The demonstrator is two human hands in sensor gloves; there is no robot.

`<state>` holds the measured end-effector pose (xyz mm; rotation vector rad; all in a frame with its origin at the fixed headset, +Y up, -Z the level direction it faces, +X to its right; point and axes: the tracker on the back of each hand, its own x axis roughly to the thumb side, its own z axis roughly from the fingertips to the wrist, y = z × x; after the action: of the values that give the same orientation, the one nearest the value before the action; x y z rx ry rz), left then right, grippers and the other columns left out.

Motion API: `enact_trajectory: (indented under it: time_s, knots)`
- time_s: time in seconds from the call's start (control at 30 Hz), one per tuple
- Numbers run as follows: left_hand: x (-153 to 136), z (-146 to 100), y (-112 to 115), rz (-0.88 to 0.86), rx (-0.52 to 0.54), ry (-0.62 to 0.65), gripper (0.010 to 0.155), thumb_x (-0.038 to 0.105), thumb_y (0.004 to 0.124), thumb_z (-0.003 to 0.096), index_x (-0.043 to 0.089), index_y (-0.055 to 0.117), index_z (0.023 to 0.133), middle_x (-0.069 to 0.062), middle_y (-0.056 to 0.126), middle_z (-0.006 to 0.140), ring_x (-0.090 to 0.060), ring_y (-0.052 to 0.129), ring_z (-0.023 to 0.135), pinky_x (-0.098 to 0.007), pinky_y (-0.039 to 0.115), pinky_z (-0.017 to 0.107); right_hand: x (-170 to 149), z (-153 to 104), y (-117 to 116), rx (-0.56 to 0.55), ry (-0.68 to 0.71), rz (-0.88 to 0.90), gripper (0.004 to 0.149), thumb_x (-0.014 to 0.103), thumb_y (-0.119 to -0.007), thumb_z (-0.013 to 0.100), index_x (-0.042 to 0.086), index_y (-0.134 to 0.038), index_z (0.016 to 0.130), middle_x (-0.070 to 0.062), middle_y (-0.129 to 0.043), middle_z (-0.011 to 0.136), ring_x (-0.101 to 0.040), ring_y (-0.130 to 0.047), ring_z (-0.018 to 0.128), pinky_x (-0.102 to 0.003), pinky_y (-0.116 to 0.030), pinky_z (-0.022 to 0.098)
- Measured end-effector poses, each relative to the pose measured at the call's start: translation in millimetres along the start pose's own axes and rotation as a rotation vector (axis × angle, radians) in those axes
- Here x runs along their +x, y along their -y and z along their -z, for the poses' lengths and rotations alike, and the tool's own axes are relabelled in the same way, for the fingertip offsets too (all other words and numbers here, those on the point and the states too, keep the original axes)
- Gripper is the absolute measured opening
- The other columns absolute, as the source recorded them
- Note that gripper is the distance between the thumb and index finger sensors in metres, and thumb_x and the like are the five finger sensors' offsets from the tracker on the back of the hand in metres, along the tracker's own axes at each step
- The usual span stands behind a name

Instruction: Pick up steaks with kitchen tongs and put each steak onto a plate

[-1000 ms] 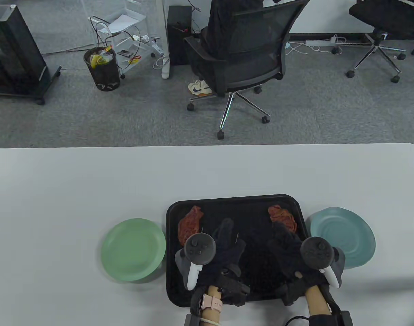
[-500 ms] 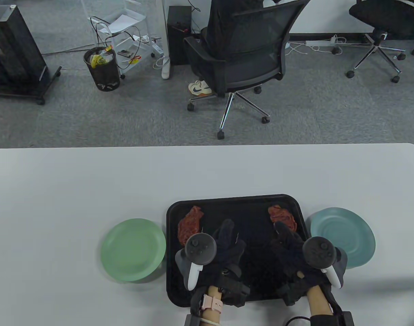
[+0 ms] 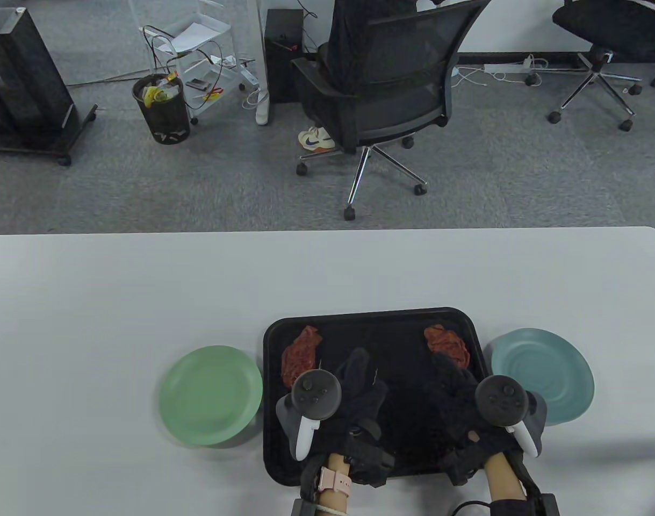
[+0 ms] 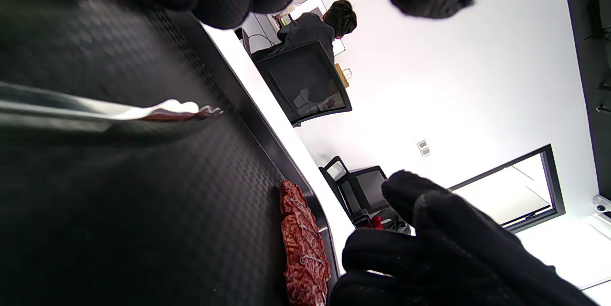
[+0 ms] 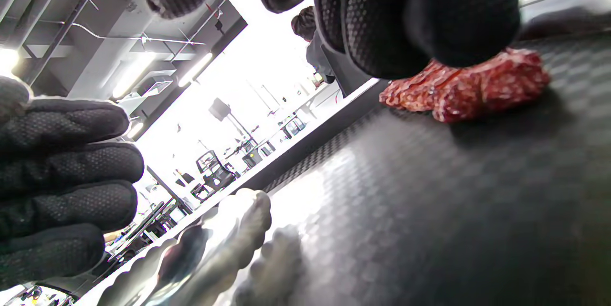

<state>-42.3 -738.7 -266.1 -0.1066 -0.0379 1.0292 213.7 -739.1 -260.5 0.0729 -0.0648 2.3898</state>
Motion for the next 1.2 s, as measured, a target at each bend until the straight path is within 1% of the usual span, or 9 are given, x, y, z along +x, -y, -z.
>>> enact_trajectory:
  time_s: [1.2]
  knots:
    - [3.9,-4.6,-2.7,0.004,0.01,0.01,0.075,0.044,0.075,0.0432,0.017,0.048,0.108,-0.019,0.056,0.106,-0.046,0.066,0.088,-0.051,0.064,0.063,-9.9,2.7,-5.2,0.017,0.0,-0.021,0.066,0.04,-0.071,0.048,0.01,-0.053,0.104,-0.029,-0.072,0.092,-0.044,-0.083,0.064,-0.052,-0.076,0.044]
